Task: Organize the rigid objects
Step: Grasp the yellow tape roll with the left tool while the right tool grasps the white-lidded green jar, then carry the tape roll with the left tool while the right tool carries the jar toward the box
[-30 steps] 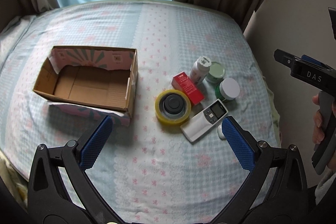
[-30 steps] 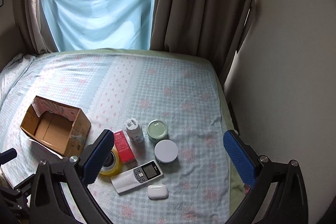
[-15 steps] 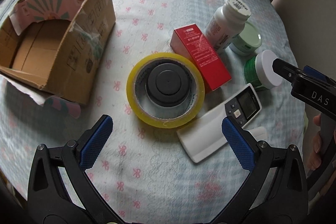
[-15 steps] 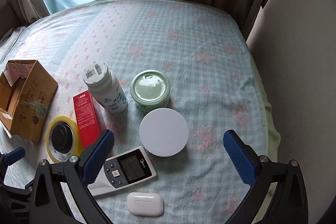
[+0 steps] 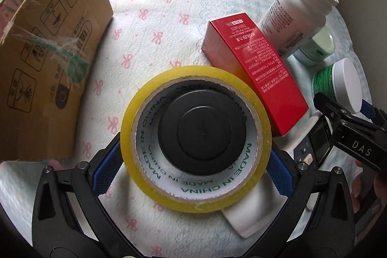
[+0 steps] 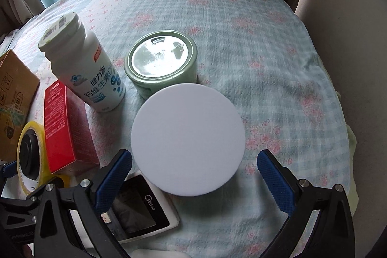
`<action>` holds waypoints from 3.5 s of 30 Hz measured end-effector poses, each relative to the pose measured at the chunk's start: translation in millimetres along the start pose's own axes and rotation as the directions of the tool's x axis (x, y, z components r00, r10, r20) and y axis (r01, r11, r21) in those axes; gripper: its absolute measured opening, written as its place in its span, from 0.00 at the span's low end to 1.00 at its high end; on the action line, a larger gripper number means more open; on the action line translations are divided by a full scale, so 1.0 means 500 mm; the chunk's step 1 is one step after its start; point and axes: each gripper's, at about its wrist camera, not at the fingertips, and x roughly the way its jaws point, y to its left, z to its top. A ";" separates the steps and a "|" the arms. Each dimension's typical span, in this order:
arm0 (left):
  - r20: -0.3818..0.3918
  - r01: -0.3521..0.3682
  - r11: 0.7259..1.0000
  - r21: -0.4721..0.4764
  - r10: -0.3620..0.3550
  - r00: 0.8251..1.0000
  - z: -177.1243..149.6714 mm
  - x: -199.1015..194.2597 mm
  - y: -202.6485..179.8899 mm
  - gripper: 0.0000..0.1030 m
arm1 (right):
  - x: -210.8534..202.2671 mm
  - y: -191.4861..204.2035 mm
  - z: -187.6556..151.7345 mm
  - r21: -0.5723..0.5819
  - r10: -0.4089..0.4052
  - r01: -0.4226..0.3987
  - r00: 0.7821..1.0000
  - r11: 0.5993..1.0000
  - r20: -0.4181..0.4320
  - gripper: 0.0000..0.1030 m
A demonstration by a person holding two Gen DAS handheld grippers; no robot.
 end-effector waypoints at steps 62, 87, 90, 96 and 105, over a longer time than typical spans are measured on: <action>0.321 0.008 0.988 0.153 -0.057 0.945 0.176 -0.713 0.410 0.94 | -0.683 0.324 0.129 -0.014 0.043 -0.041 0.957 0.999 0.285 0.64; 0.047 0.097 0.914 0.393 -0.126 0.991 0.299 -0.529 0.676 0.94 | -0.590 0.752 0.168 -0.022 0.112 -0.110 0.989 0.994 0.099 0.64; -0.007 0.107 0.903 0.417 -0.114 0.993 0.312 -0.460 0.663 0.94 | -0.521 0.749 0.181 -0.037 0.112 -0.110 0.993 0.993 0.039 0.64; -0.140 0.133 0.868 0.479 -0.074 0.987 0.318 -0.296 0.633 0.94 | -0.378 0.745 0.177 -0.118 0.112 -0.122 0.990 0.986 -0.088 0.64; -0.271 0.153 0.787 0.598 0.018 0.963 0.269 -0.094 0.584 0.94 | -0.173 0.748 0.128 -0.175 0.086 -0.143 0.951 0.974 -0.296 0.64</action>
